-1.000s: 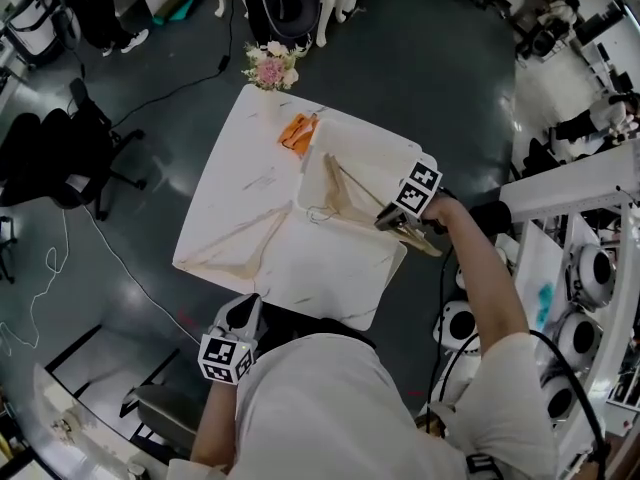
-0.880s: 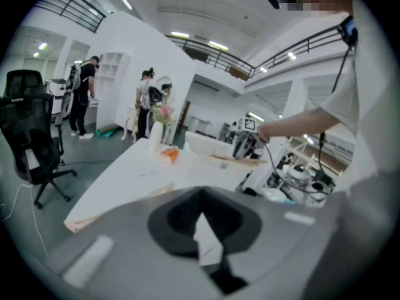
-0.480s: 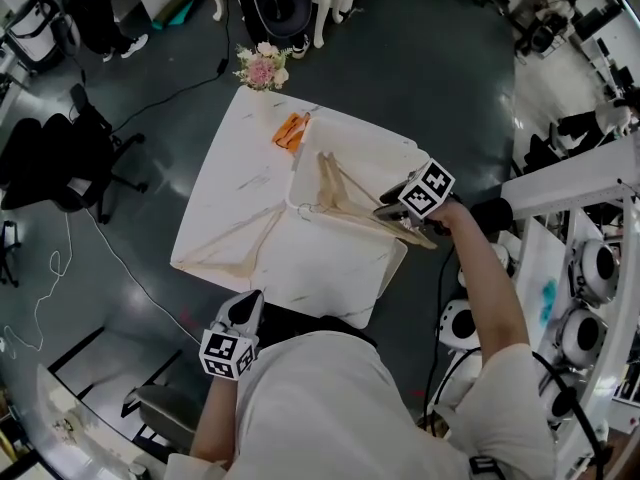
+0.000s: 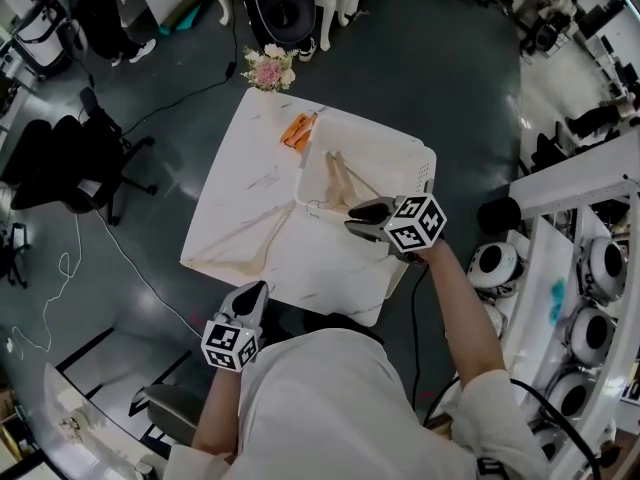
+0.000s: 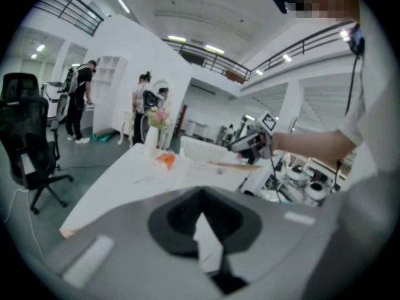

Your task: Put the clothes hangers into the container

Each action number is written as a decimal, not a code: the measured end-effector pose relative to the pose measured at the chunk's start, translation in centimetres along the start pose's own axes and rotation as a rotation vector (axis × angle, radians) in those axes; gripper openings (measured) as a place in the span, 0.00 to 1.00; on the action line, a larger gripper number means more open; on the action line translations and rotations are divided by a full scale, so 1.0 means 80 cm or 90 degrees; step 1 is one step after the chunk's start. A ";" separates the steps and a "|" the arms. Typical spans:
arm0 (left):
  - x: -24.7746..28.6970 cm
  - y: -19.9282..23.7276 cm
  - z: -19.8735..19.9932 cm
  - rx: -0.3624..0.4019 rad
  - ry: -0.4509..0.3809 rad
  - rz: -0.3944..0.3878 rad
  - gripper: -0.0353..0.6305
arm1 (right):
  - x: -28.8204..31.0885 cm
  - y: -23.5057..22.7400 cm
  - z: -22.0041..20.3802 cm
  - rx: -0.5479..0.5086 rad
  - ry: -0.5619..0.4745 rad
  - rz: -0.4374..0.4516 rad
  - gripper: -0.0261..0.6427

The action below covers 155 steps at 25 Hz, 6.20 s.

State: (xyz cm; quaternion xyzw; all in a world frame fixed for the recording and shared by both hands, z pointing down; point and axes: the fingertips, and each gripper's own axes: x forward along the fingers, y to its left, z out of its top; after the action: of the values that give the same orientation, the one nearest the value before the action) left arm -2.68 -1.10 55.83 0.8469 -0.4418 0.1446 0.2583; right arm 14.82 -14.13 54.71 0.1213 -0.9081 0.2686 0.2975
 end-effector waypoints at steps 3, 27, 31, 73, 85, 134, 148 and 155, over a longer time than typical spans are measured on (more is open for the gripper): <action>-0.004 0.014 0.004 0.007 0.000 -0.007 0.06 | 0.020 0.028 -0.003 0.004 -0.016 0.008 0.15; -0.053 0.091 0.014 0.039 -0.004 -0.076 0.06 | 0.115 0.144 0.004 0.053 -0.107 -0.046 0.04; -0.069 0.107 0.000 0.018 -0.002 -0.058 0.06 | 0.160 0.154 0.004 0.010 -0.048 -0.029 0.04; -0.252 0.350 -0.145 -0.186 0.020 0.116 0.06 | 0.567 0.147 -0.107 -0.339 0.387 -0.098 0.15; -0.239 0.347 -0.100 -0.122 0.006 0.080 0.06 | 0.486 0.184 0.017 -0.282 0.156 -0.165 0.15; -0.102 0.228 -0.017 0.101 0.055 -0.227 0.06 | -0.117 0.186 0.124 0.222 -0.351 -0.564 0.15; -0.088 0.229 -0.015 0.091 0.059 -0.196 0.06 | -0.112 0.078 0.181 0.069 -0.172 -0.490 0.15; -0.069 0.218 0.000 0.052 0.043 -0.137 0.06 | -0.019 -0.003 0.152 0.079 -0.018 -0.328 0.15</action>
State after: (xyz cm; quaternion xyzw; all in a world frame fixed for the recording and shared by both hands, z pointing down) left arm -20.14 -5.67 58.64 0.8940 -0.3328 0.1625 0.2524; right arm 10.36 -21.08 45.61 0.3702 -0.8333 0.2374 0.3350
